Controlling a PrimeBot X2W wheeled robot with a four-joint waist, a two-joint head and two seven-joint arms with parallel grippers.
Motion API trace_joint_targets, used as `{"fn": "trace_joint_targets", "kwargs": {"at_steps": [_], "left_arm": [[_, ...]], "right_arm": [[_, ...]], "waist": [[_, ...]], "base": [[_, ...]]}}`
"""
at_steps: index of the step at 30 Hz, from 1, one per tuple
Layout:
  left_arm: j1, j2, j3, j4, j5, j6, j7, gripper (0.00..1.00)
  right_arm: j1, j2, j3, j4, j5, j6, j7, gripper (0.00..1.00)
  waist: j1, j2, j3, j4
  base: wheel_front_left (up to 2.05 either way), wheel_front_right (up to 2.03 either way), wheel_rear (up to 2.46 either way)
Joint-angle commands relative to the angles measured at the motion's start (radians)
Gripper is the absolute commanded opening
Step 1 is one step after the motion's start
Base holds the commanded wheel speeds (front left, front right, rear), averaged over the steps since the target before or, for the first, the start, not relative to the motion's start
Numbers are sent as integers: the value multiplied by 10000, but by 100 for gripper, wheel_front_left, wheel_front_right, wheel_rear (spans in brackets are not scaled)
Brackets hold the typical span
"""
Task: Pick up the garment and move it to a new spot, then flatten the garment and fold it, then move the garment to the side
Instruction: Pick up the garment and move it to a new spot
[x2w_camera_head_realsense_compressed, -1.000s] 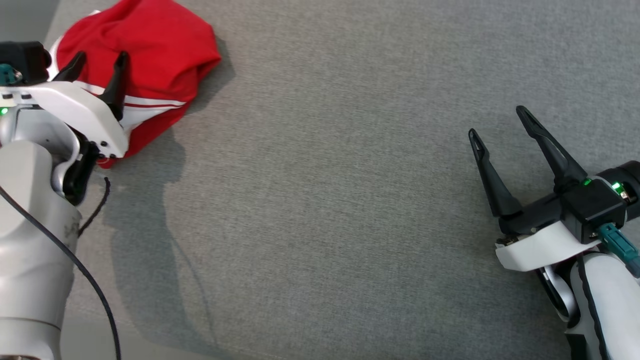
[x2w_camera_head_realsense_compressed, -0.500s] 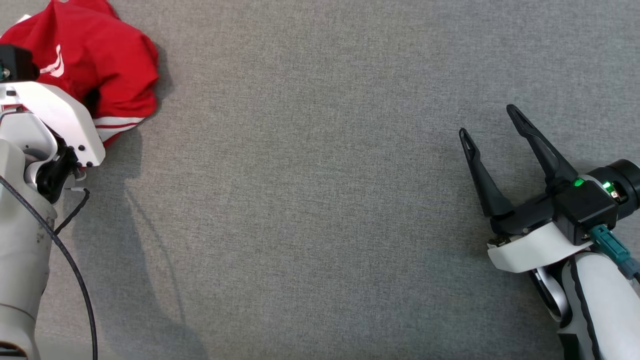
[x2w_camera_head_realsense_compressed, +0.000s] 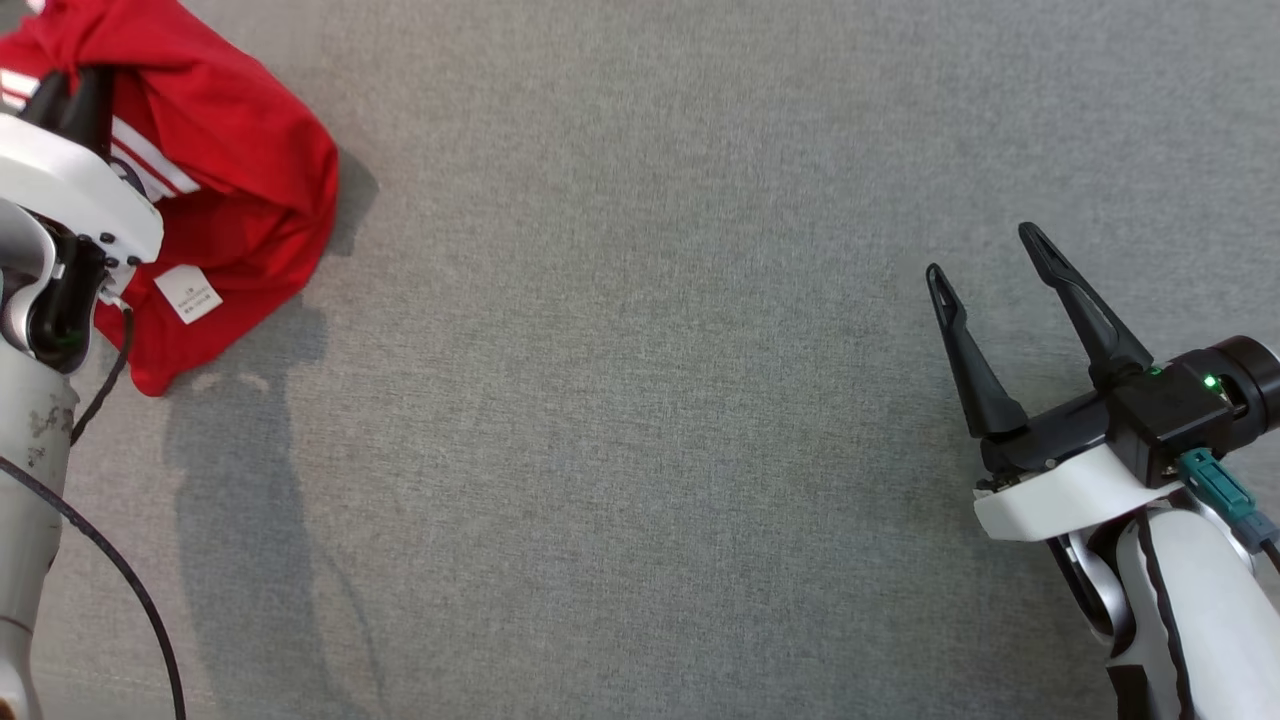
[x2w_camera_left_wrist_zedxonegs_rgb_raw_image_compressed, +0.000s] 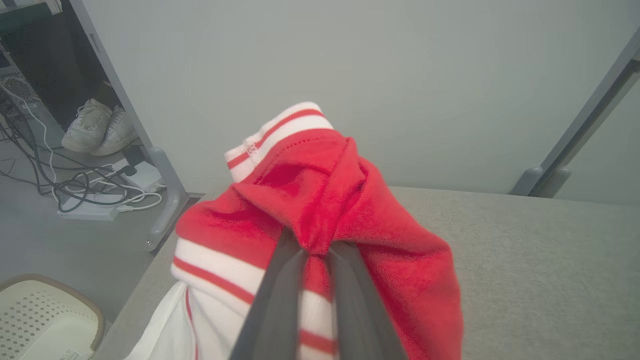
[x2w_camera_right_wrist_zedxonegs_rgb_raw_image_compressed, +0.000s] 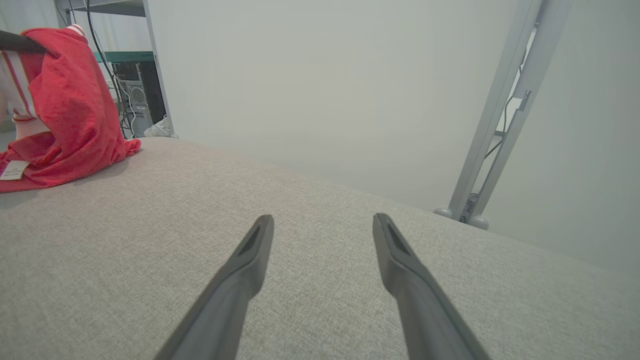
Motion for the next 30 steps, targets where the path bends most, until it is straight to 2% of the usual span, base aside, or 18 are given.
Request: {"fn": "trace_joint_targets", "kwargs": {"at_steps": [1, 6, 13, 18, 24, 30], "left_arm": [[-53, 149, -82, -344, -57, -9, -374, 0], [-3, 171, -277, -1415, -348, -9, -926, 0], [59, -322, -222, -3536, -1014, 102, -768, 0], [163, -845, -429, -5389, -1272, 597, -91, 0], [329, -1601, -1004, -7218, -1410, 1293, 761, 0], [796, -1886, -1787, -7606, -937, 1728, 1076, 0]], "right_arm": [[83, 50, -53, 117, 41, -4, -123, 100], [140, 187, -181, 409, 96, -4, -232, 100], [276, 514, -666, 682, 170, -4, -378, 100], [283, 730, -1057, 648, 121, -4, -385, 100], [225, 1011, -1436, 395, 22, -4, -371, 100], [183, 1179, -1490, 125, 25, -4, -373, 100]], "waist": [[-1, 0, -500, -65], [-1, 0, -1164, -214], [-1, 0, -2148, -752], [-1, 0, -2434, -1409], [-1, 0, -2360, -2546], [-1, 0, -2082, -3632]], "base": [[0, 0, 0], [0, 0, 0], [0, 0, 0], [0, 0, 0], [0, 0, 0], [0, 0, 0]]}}
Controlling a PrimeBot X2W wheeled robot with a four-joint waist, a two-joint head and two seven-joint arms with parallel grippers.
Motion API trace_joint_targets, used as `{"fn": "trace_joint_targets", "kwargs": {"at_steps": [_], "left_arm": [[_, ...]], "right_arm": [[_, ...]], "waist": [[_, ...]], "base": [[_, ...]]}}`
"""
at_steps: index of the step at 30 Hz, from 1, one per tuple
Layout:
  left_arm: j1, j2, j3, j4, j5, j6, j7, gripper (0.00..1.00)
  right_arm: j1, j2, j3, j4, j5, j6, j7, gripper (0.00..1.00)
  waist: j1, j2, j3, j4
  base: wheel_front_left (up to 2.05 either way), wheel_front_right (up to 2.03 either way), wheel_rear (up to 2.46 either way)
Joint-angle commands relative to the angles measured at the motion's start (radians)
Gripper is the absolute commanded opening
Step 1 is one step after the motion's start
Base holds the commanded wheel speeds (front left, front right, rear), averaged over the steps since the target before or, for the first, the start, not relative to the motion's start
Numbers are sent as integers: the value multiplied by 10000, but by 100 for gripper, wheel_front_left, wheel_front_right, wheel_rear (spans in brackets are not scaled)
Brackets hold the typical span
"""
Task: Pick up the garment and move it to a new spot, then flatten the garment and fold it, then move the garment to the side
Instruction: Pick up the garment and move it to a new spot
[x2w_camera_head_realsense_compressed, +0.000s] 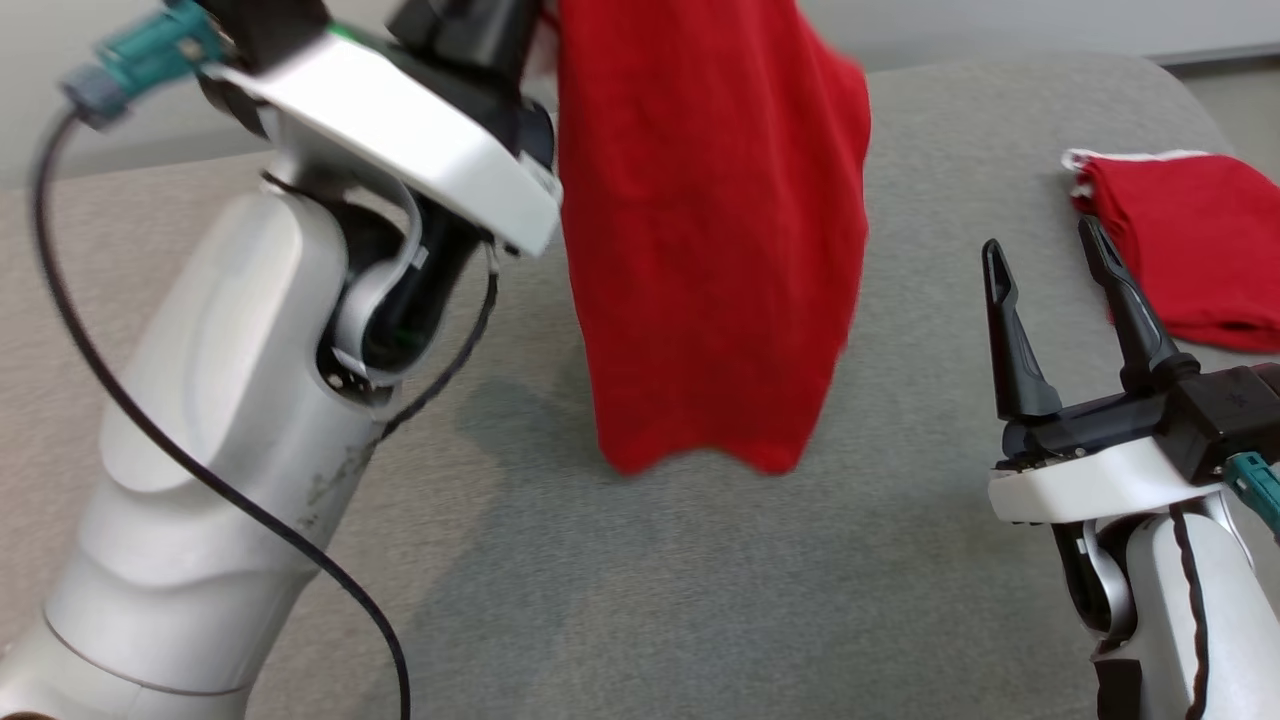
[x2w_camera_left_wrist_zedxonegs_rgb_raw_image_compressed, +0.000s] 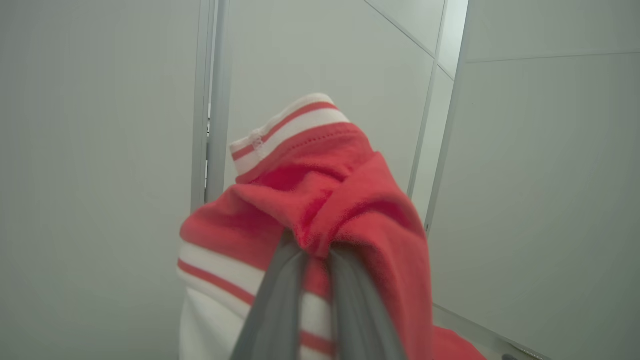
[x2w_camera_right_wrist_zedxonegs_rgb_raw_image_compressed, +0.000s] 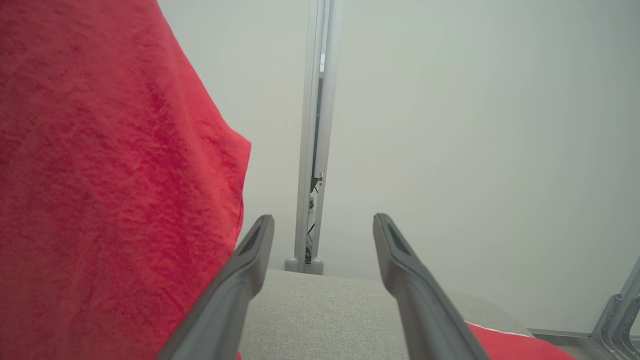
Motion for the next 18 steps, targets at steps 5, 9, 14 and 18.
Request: {"fn": "trace_joint_targets", "kwargs": {"at_steps": [5, 9, 14, 18], "left_arm": [[929, 302, -402, 1197, 280, 102, 20, 0], [1390, 746, -646, 2897, 882, 15, -630, 15], [1602, 814, -1036, 4777, 1290, -289, -1308, 100], [1779, 476, -958, 5499, 1137, -310, -1889, 100]], "right_arm": [[18, 79, -61, -230, 20, -4, -15, 100], [72, 122, 166, -262, -2, -4, -16, 100], [89, 130, 289, -215, 51, -4, -16, 100], [116, 133, 237, -220, 1, -4, -16, 100]], "waist": [[0, 0, 391, -1146], [0, 0, 489, -1382], [0, 0, 469, -1287], [0, 0, 395, -1041]], "base": [[0, 0, 0], [0, 0, 0], [0, 0, 0], [0, 0, 0]]}}
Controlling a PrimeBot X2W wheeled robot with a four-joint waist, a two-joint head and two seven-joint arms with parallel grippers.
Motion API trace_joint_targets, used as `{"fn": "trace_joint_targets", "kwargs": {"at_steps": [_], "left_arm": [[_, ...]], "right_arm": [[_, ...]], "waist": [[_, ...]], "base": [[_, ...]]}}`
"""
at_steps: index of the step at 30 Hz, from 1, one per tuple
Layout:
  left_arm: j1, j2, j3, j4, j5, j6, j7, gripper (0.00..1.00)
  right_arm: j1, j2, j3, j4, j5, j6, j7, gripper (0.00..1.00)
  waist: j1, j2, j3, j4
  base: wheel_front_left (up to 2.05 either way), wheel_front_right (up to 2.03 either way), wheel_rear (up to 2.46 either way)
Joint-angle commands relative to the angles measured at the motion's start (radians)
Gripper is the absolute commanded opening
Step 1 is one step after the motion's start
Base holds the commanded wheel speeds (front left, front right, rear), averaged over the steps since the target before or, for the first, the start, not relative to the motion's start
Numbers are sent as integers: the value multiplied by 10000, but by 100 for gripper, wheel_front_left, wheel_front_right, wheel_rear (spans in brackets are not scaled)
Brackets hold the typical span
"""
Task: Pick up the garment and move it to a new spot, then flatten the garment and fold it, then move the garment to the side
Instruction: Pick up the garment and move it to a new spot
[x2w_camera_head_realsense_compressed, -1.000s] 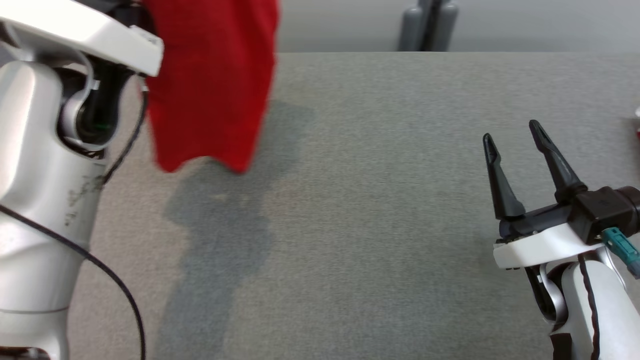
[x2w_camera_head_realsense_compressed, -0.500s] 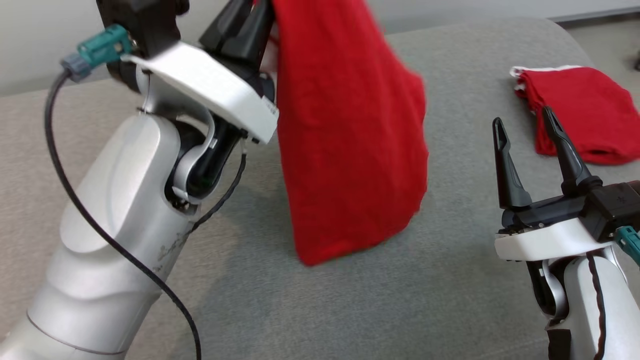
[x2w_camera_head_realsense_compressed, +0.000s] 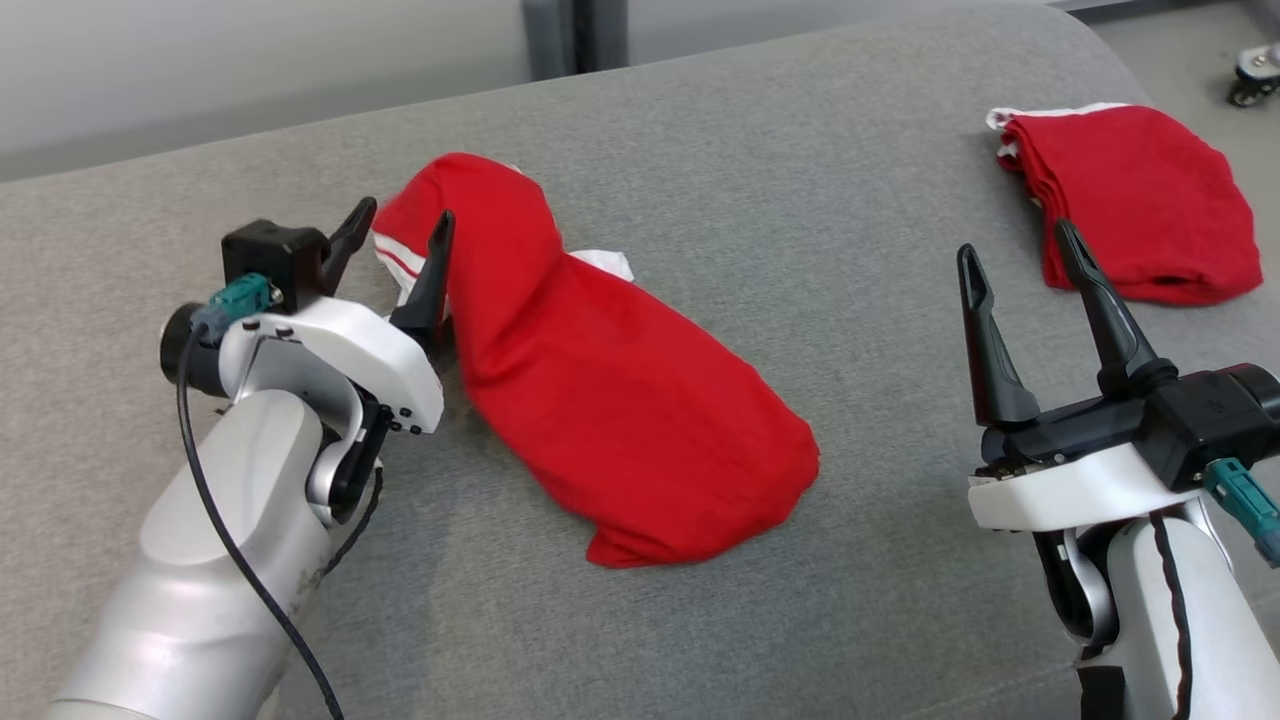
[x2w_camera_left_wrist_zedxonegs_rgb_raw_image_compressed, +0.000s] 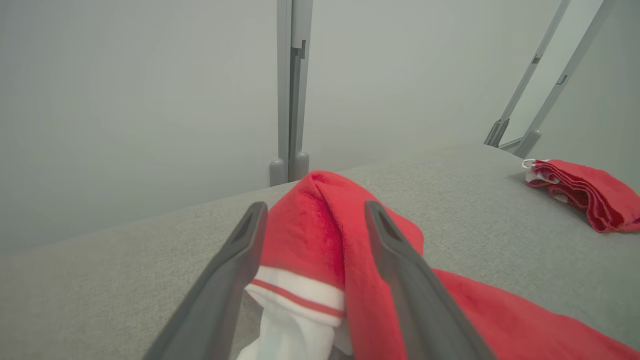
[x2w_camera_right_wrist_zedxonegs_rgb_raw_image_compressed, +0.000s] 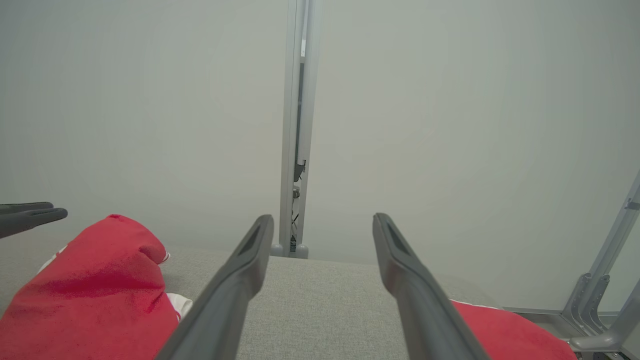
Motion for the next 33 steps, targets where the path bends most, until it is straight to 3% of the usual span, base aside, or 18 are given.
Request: {"fn": "trace_joint_targets", "kwargs": {"at_steps": [1, 10, 13, 18, 21, 25, 33], "left_arm": [[89, -80, 37, 147, -25, -54, -220, 100], [390, 157, 743, 202, 47, -168, -1098, 100], [745, 595, 908, -584, 852, 179, -1132, 100], [2537, 734, 1860, -2456, 1513, 653, -1132, 100], [3851, 387, 2684, -3759, 1747, 725, -1130, 100], [5403, -150, 3529, -4954, 2372, 432, -1133, 100], [7352, -1408, 4811, -5839, 3376, -234, -1135, 100]], "right_arm": [[84, -35, -28, -7, -46, -4, -14, 100], [483, -551, 265, 101, -271, -4, -14, 100], [734, -707, 158, 119, -173, -4, -15, 100], [1157, -705, 40, 126, -58, -4, -15, 100], [1392, -674, 1, 84, 14, -4, -15, 100], [1699, -676, -93, 186, 93, -4, -15, 100], [2090, -650, -167, 279, 171, -4, -15, 100]], "waist": [[0, 0, -81, 207], [0, 0, -816, 1363], [0, 0, -1173, 1726], [0, 0, -1706, 2161], [0, 0, -1917, 2374], [0, 0, -2136, 2558], [0, 0, -2316, 2665]], "base": [[0, 0, 0], [0, 0, 0], [0, 0, 0], [0, 0, 0], [0, 0, 0], [0, 0, 0], [0, 0, 0]]}}
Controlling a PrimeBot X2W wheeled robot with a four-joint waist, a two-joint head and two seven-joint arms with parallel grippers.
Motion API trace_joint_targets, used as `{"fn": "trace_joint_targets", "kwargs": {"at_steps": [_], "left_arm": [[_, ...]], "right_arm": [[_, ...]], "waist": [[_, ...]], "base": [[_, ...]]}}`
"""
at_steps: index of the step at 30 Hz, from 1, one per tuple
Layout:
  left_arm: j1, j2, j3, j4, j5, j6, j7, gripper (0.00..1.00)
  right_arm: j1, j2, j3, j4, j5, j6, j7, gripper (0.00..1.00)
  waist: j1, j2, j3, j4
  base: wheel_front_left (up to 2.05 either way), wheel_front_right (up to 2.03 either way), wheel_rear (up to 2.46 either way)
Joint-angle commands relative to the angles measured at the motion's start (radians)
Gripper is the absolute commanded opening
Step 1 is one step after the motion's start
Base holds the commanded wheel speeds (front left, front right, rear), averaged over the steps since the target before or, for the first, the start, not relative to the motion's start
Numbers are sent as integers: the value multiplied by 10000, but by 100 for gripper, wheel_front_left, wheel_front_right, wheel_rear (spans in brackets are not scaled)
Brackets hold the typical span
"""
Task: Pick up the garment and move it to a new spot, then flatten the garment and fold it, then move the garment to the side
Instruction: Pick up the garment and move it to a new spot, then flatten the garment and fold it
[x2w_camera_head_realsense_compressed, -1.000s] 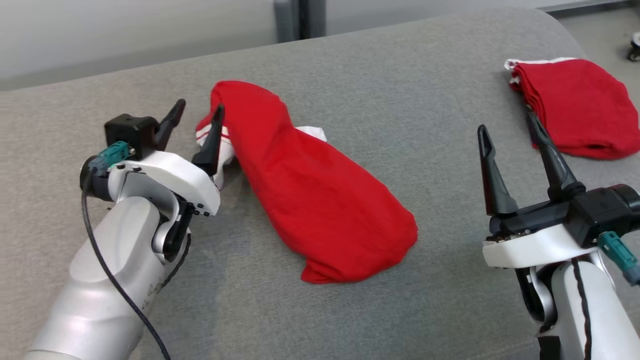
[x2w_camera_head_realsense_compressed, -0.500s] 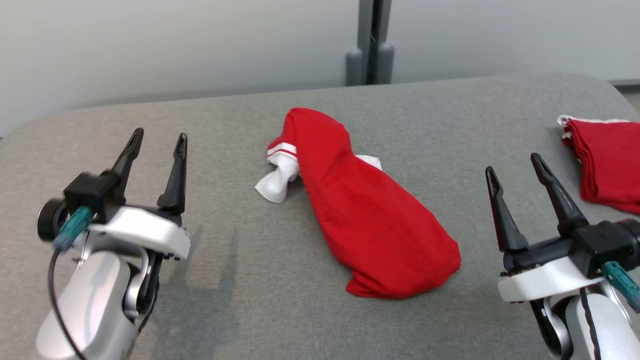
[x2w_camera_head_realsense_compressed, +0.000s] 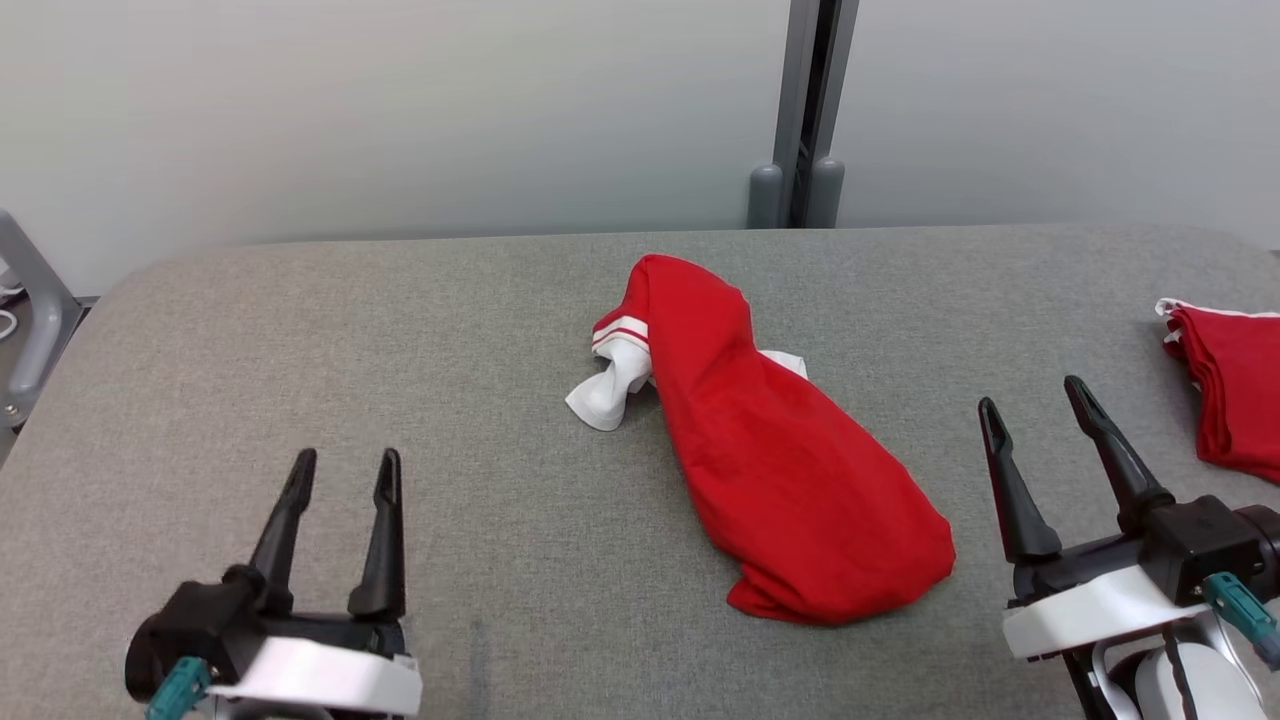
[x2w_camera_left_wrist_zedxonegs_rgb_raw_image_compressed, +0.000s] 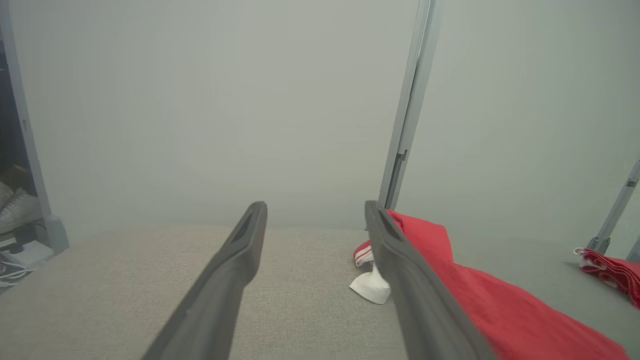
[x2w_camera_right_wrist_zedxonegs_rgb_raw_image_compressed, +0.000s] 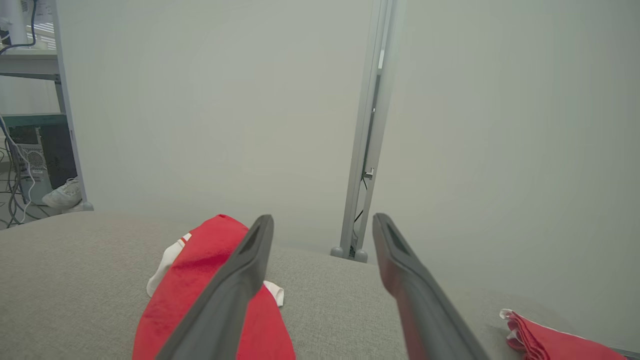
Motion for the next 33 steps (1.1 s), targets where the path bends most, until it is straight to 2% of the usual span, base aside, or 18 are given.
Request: {"fn": "trace_joint_targets", "kwargs": {"at_steps": [1, 6, 15, 29, 33], "left_arm": [[217, -77, 123, -106, 253, -161, -24, 100], [633, -439, 546, -153, 550, -459, -25, 100], [624, -584, 781, 2, 833, -706, -25, 100], [547, -591, 546, 108, 531, -543, -26, 100], [540, -590, 502, 124, 493, -516, -26, 100]], "right_arm": [[123, -27, -43, 16, 74, -4, -15, 100], [248, 13, -151, 142, 130, -4, -15, 100], [261, 83, -117, 218, 121, -4, -15, 100], [265, 61, -48, 293, 83, -4, -15, 100], [412, 52, 500, 654, 200, -4, -15, 100]], "waist": [[0, 0, -26, -6], [0, 0, -119, -24], [0, 0, -176, -54], [0, 0, -224, 29], [0, 0, -197, 81]], "base": [[0, 0, 0], [0, 0, 0], [0, 0, 0], [0, 0, 0], [0, 0, 0]]}}
